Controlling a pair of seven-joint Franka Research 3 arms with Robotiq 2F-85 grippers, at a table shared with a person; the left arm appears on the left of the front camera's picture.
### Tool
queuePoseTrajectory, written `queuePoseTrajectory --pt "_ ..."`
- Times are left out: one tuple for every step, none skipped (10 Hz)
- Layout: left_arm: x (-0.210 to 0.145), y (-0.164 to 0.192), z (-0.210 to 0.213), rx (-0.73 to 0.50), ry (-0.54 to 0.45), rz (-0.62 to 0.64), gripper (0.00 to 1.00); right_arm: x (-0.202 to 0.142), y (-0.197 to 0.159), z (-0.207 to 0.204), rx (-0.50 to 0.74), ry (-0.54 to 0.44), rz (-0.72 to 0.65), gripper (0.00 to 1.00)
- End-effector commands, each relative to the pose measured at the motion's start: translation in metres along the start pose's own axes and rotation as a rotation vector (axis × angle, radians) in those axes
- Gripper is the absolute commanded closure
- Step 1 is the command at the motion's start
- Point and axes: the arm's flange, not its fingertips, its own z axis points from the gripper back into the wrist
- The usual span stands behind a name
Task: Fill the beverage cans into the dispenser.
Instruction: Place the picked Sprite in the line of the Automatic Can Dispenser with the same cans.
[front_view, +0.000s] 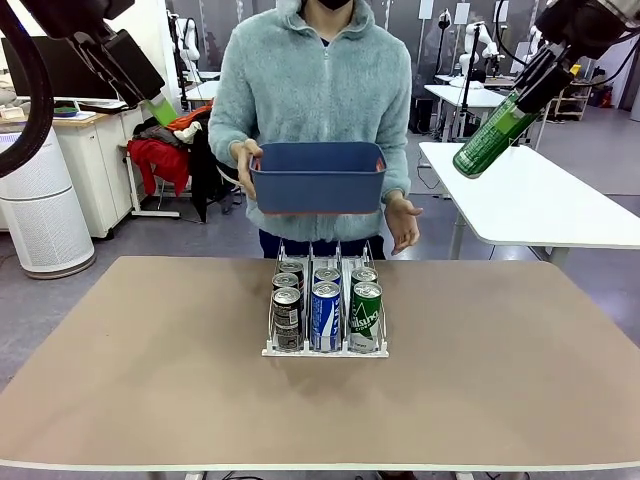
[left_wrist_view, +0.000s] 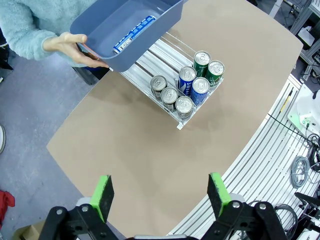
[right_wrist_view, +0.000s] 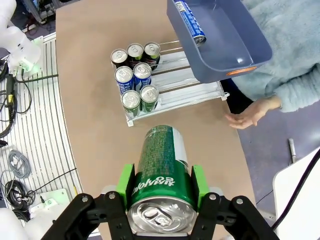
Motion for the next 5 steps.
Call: queuePoseTrajectory --pt "-0.002 0.001 0.000 -0.005 0.003 0.000 0.00 0.003 0.000 0.005 0.002 -0.005 0.004 0.42" --pt "-0.002 0.001 0.000 -0.005 0.003 0.000 0.00 0.003 0.000 0.005 0.002 -0.005 0.004 0.42" --pt "-0.002 0.001 0.000 -0.005 0.003 0.000 0.00 0.003 0.000 0.005 0.002 -0.005 0.004 0.42" --pt "-0.002 0.001 0.000 -0.005 0.003 0.000 0.00 0.000 -0.001 -0.001 0.001 0.001 0.000 0.42" --pt "-0.002 0.001 0.000 -0.005 0.003 0.000 0.00 0.001 0.011 -0.008 -0.013 0.026 -0.012 0.42"
